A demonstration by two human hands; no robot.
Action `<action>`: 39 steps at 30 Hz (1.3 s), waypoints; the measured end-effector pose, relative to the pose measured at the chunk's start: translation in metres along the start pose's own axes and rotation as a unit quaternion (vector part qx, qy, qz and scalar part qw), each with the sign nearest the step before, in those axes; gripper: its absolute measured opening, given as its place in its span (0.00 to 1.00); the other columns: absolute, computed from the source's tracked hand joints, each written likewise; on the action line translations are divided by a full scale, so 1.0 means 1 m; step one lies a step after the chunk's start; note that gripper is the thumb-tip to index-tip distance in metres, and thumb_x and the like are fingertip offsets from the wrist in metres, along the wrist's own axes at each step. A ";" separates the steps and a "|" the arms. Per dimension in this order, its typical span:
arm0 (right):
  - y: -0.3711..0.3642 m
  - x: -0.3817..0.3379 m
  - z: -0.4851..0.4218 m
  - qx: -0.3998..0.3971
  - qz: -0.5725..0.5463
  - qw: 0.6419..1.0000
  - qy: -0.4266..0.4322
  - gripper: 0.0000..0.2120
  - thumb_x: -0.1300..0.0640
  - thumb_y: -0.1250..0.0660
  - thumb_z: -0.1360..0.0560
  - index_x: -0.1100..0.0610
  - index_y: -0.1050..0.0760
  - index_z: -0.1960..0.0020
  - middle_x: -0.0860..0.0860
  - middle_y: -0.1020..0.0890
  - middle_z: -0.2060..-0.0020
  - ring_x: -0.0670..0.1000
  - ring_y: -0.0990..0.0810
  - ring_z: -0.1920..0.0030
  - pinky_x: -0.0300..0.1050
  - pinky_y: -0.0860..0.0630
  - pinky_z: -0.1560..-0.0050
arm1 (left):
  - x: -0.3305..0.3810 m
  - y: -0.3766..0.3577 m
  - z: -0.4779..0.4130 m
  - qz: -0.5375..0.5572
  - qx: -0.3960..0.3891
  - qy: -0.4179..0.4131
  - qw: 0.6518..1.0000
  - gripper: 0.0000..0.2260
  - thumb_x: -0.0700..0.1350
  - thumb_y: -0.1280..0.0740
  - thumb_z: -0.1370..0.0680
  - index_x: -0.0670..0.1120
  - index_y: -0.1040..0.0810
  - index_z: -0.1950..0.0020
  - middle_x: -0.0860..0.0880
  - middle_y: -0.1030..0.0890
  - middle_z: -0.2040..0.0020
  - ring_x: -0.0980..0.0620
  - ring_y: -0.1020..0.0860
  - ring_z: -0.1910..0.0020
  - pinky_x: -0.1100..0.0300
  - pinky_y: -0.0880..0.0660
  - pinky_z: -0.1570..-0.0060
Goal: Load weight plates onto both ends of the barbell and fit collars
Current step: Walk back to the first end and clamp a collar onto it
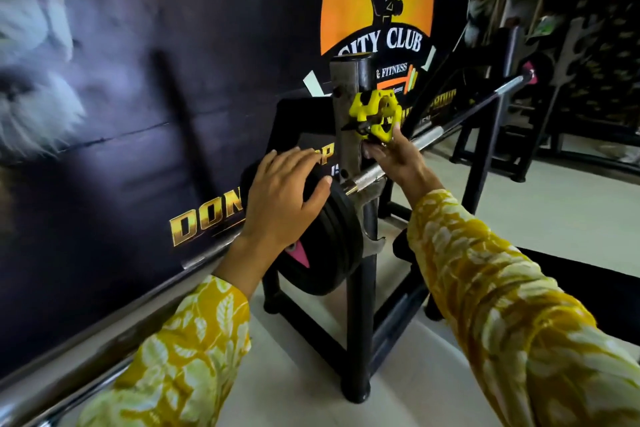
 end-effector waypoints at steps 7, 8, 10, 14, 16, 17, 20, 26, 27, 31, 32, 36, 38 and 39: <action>-0.027 -0.050 0.035 -0.051 0.046 0.996 0.062 0.10 0.58 0.39 0.23 0.65 0.26 0.50 0.57 0.15 0.63 0.53 0.16 0.60 0.48 0.20 0.50 | 0.001 0.001 0.001 0.013 -0.014 0.000 1.000 0.25 0.57 0.47 0.24 0.44 0.25 0.36 0.46 0.23 0.37 0.48 0.29 0.34 0.55 0.45 0.32; -0.031 -0.056 0.046 -0.051 0.050 0.994 0.077 0.09 0.59 0.40 0.22 0.65 0.25 0.51 0.56 0.15 0.63 0.53 0.16 0.60 0.48 0.20 0.51 | 0.002 0.001 0.001 0.015 -0.013 0.000 1.000 0.25 0.57 0.47 0.24 0.44 0.25 0.36 0.46 0.23 0.37 0.47 0.29 0.35 0.55 0.45 0.32; -0.033 -0.062 0.073 -0.050 0.066 0.992 0.098 0.08 0.59 0.39 0.23 0.63 0.25 0.52 0.54 0.15 0.63 0.51 0.16 0.60 0.47 0.19 0.52 | 0.002 0.005 0.000 0.034 -0.010 0.014 0.999 0.23 0.57 0.44 0.23 0.44 0.25 0.36 0.46 0.23 0.37 0.47 0.29 0.35 0.55 0.44 0.31; -0.027 -0.047 0.135 -0.060 0.084 0.989 0.105 0.09 0.59 0.37 0.25 0.64 0.24 0.50 0.55 0.15 0.60 0.51 0.16 0.58 0.42 0.19 0.58 | 0.012 0.025 0.001 0.183 0.051 0.052 0.980 0.18 0.51 0.34 0.23 0.44 0.24 0.37 0.47 0.20 0.41 0.50 0.24 0.40 0.61 0.33 0.39; -0.024 -0.035 0.164 -0.056 0.096 0.988 0.106 0.13 0.56 0.35 0.29 0.63 0.24 0.48 0.54 0.15 0.59 0.50 0.16 0.58 0.40 0.20 0.59 | 0.021 0.029 0.007 0.312 0.058 0.071 0.946 0.18 0.49 0.31 0.25 0.42 0.23 0.39 0.48 0.19 0.45 0.54 0.21 0.44 0.64 0.27 0.44; -0.022 -0.030 0.177 -0.052 0.106 0.987 0.112 0.15 0.55 0.35 0.31 0.63 0.24 0.48 0.54 0.15 0.58 0.49 0.16 0.57 0.40 0.20 0.58 | 0.026 0.028 0.011 0.381 0.038 0.085 0.920 0.17 0.47 0.30 0.26 0.40 0.22 0.41 0.48 0.18 0.47 0.55 0.20 0.47 0.63 0.25 0.45; -0.018 -0.014 0.218 -0.033 0.130 0.982 0.131 0.14 0.56 0.36 0.29 0.62 0.24 0.47 0.53 0.15 0.57 0.50 0.17 0.54 0.41 0.20 0.53 | 0.042 0.020 0.029 0.521 -0.058 0.111 0.844 0.07 0.41 0.28 0.27 0.42 0.20 0.50 0.52 0.16 0.55 0.58 0.18 0.54 0.64 0.22 0.50; -0.019 0.032 0.316 0.046 0.147 0.969 0.193 0.11 0.61 0.42 0.23 0.61 0.22 0.57 0.51 0.16 0.66 0.47 0.17 0.62 0.40 0.19 0.58 | 0.035 0.034 0.093 0.640 -0.149 0.144 0.740 0.08 0.36 0.27 0.29 0.49 0.20 0.58 0.58 0.17 0.67 0.63 0.20 0.62 0.67 0.23 0.56; -0.021 0.041 0.331 0.054 0.167 0.964 0.199 0.10 0.60 0.41 0.24 0.61 0.21 0.57 0.51 0.16 0.66 0.47 0.17 0.61 0.41 0.19 0.56 | 0.031 0.038 0.105 0.651 -0.160 0.147 0.727 0.08 0.35 0.28 0.29 0.48 0.20 0.58 0.57 0.17 0.67 0.61 0.19 0.62 0.66 0.23 0.55; -0.033 0.077 0.384 0.076 0.237 0.944 0.215 0.12 0.55 0.35 0.31 0.61 0.23 0.52 0.51 0.17 0.64 0.50 0.18 0.59 0.44 0.20 0.52 | 0.015 0.061 0.147 0.679 -0.163 0.168 0.696 0.09 0.33 0.31 0.28 0.46 0.19 0.58 0.54 0.17 0.67 0.59 0.19 0.64 0.66 0.22 0.57; -0.035 0.085 0.395 0.083 0.242 0.942 0.217 0.14 0.54 0.33 0.33 0.61 0.23 0.51 0.51 0.17 0.64 0.51 0.18 0.59 0.44 0.20 0.54 | 0.011 0.067 0.157 0.685 -0.163 0.169 0.689 0.09 0.32 0.31 0.28 0.46 0.20 0.58 0.55 0.17 0.67 0.59 0.19 0.64 0.67 0.23 0.58; -0.040 0.115 0.432 0.102 0.306 0.924 0.205 0.13 0.55 0.34 0.30 0.60 0.23 0.48 0.51 0.16 0.58 0.51 0.17 0.54 0.42 0.22 0.50 | -0.004 0.092 0.195 0.694 -0.160 0.173 0.680 0.08 0.32 0.32 0.27 0.45 0.20 0.55 0.54 0.17 0.66 0.61 0.19 0.64 0.68 0.24 0.59; -0.046 0.135 0.444 0.097 0.332 0.918 0.193 0.11 0.57 0.36 0.27 0.59 0.23 0.46 0.49 0.15 0.57 0.49 0.18 0.52 0.39 0.23 0.50 | -0.016 0.107 0.211 0.701 -0.151 0.186 0.671 0.08 0.32 0.32 0.27 0.42 0.20 0.50 0.51 0.17 0.61 0.62 0.20 0.63 0.71 0.26 0.61; -0.050 0.146 0.450 0.092 0.336 0.918 0.189 0.12 0.58 0.37 0.27 0.59 0.23 0.45 0.49 0.15 0.56 0.48 0.18 0.51 0.38 0.23 0.51 | -0.024 0.114 0.219 0.704 -0.145 0.194 0.668 0.10 0.32 0.32 0.27 0.39 0.21 0.47 0.49 0.18 0.58 0.62 0.20 0.63 0.71 0.26 0.62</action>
Point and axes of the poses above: each hand's wrist, its own z-axis away from the middle knuckle, its own y-axis out of the back of the hand, x = y × z, the point moved 8 cm from there along -z, towards the middle knuckle
